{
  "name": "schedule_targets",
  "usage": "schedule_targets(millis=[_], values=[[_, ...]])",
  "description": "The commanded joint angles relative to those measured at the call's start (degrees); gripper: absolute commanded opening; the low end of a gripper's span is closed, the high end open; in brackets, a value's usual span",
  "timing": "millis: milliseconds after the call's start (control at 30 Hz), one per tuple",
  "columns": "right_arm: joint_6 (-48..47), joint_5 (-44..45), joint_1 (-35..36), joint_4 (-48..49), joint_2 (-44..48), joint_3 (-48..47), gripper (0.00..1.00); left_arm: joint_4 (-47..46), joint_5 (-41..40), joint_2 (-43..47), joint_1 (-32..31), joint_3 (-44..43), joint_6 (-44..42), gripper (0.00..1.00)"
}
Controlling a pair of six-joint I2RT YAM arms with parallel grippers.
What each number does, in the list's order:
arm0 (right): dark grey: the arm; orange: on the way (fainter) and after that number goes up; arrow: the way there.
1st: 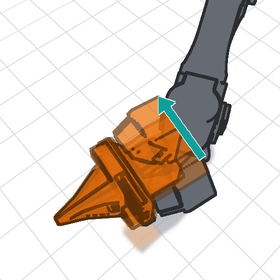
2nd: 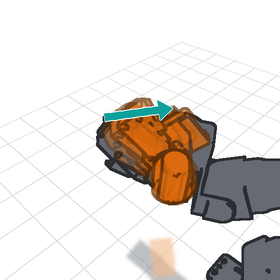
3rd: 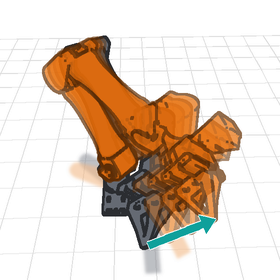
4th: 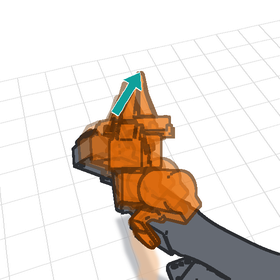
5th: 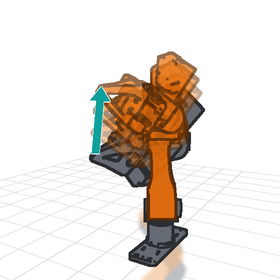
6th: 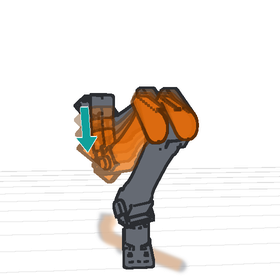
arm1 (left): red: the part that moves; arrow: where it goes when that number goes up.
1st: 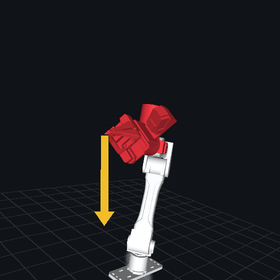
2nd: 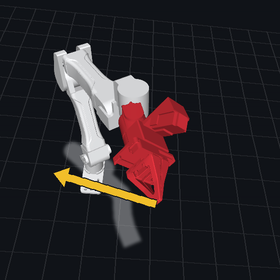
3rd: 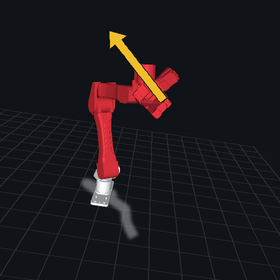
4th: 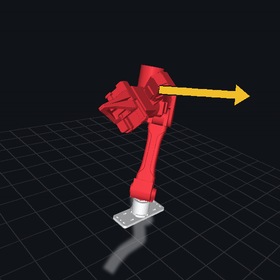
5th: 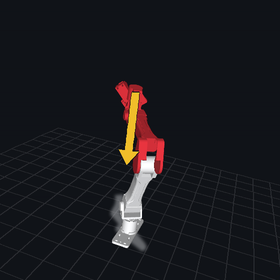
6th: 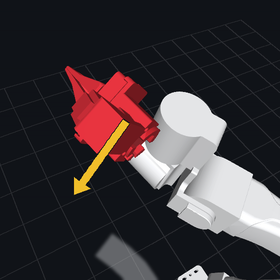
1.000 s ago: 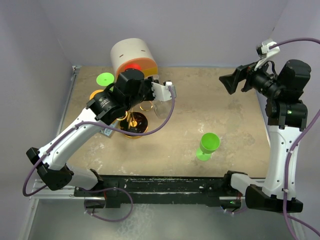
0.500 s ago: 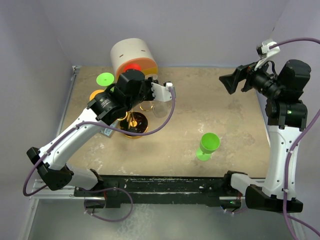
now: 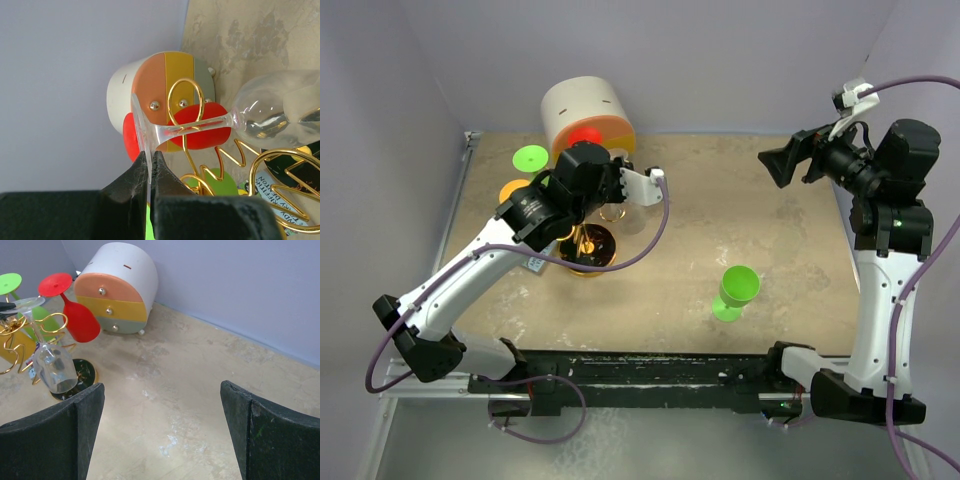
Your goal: Place the wine glass upside down on the wine glass rack
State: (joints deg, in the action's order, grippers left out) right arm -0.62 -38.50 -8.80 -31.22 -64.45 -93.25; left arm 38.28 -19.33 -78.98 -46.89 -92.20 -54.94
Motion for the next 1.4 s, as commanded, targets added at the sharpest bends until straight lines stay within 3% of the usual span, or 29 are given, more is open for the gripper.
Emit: schedule_targets(millis=[0,1367], values=[[0.09,0.0,-0.43,2.48,0.53,0.09,1.0,-4.0,-2.22,2.95,0.48,-0.17,-1.24,0.0],[-0.34,-0.35,-0.43,2.48,1.42,0.09,1.0,-8.62,-7.91,-0.54,1.37,0.36,-6.75,0.0]])
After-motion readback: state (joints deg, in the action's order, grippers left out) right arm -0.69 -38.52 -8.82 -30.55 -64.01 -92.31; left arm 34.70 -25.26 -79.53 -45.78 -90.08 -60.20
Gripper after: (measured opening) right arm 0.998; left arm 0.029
